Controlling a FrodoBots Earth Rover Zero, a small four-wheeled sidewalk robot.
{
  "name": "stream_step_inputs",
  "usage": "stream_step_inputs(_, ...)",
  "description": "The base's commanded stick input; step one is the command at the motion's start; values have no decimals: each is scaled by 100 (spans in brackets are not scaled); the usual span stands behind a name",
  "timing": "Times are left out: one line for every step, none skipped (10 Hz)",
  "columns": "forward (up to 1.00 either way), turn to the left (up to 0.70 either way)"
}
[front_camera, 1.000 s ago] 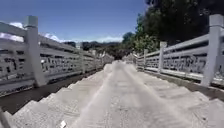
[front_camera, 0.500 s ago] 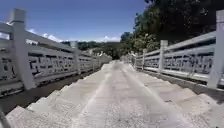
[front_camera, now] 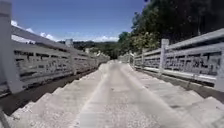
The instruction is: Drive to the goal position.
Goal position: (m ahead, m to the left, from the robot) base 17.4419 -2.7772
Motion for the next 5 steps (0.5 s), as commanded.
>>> stream_step_inputs(45,0)
stream_step_inputs(45,0)
stream_step_inputs(45,0)
stream_step_inputs(45,0)
stream_step_inputs(45,0)
